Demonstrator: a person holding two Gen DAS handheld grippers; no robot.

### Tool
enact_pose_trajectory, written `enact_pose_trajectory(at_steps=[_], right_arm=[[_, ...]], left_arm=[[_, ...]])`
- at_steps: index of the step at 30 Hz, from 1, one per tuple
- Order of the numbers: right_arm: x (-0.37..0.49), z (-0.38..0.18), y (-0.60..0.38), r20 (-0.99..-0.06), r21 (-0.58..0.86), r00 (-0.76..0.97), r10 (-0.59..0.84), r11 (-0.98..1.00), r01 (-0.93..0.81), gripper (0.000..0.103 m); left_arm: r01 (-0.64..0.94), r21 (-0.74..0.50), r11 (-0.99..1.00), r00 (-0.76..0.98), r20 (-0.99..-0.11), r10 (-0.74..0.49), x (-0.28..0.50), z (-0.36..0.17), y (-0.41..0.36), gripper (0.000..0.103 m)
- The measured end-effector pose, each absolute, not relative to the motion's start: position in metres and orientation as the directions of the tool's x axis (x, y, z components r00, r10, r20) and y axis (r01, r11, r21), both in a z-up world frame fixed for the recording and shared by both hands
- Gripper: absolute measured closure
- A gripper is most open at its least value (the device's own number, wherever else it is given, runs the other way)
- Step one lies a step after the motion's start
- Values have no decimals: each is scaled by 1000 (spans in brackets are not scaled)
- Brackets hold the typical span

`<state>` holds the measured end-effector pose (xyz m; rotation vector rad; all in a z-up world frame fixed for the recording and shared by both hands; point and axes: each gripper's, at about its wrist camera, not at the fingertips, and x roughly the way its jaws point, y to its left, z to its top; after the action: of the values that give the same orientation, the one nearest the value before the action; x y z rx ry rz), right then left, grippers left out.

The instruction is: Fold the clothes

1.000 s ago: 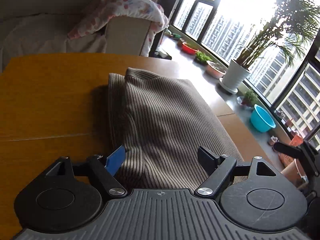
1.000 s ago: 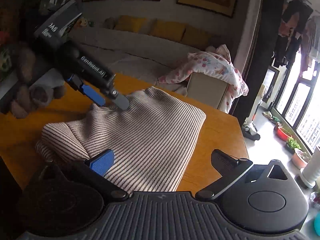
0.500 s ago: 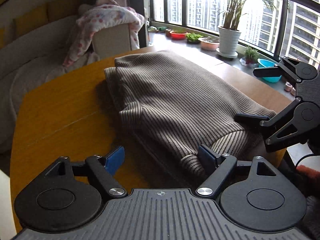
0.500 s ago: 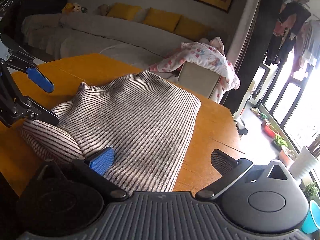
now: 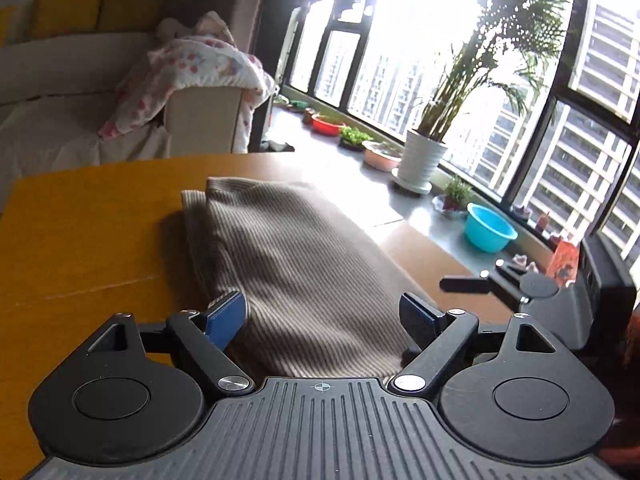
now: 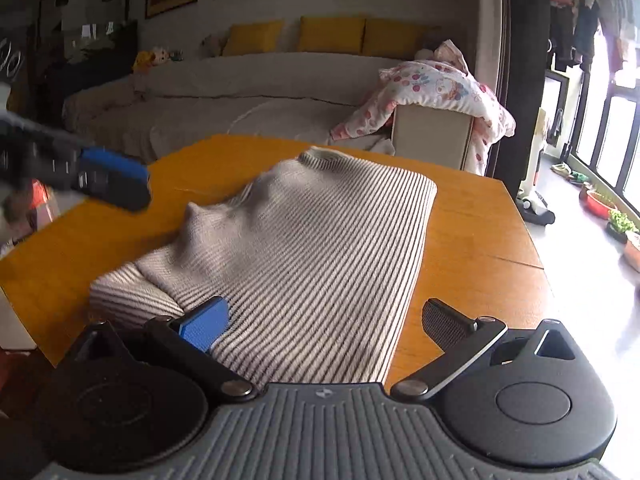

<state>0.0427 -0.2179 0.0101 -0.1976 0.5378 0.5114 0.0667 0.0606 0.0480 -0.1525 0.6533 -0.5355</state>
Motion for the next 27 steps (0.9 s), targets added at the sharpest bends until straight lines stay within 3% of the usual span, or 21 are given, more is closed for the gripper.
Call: enact_pose_trajectory(at_steps=[5, 10, 12, 15, 18, 20, 22, 27], right_arm=[[50, -2, -235, -526, 117, 713, 463, 870, -479, 0], [60, -9, -242, -526, 209, 689, 499, 861, -464, 0], [61, -9, -241, -526, 207, 687, 501, 859, -468, 0], [61, -9, -242, -523, 208, 688, 503, 858, -470, 0], [60, -10, -242, -517, 208, 694, 500, 861, -465, 0], [59, -11, -241, -514, 210, 697, 500, 861, -464, 0], [60, -11, -241, -513, 211, 696, 503, 860, -465, 0], [61, -11, -241, -511, 215, 695, 506, 858, -466, 0]], left_arm=[[287, -361, 888, 623, -634, -459, 113, 23, 66, 17], [309, -422, 852, 541, -659, -523, 132, 2, 58, 14], [326, -496, 805, 550, -593, -588, 138, 7, 60, 14], [340, -642, 688, 600, -415, -684, 149, 33, 76, 14], [362, -682, 635, 671, -282, -686, 155, 61, 94, 13], [354, -654, 669, 688, -302, -660, 156, 69, 100, 10], [326, -622, 712, 674, -375, -636, 155, 63, 102, 10], [282, -627, 726, 556, -510, -656, 147, 18, 107, 10]])
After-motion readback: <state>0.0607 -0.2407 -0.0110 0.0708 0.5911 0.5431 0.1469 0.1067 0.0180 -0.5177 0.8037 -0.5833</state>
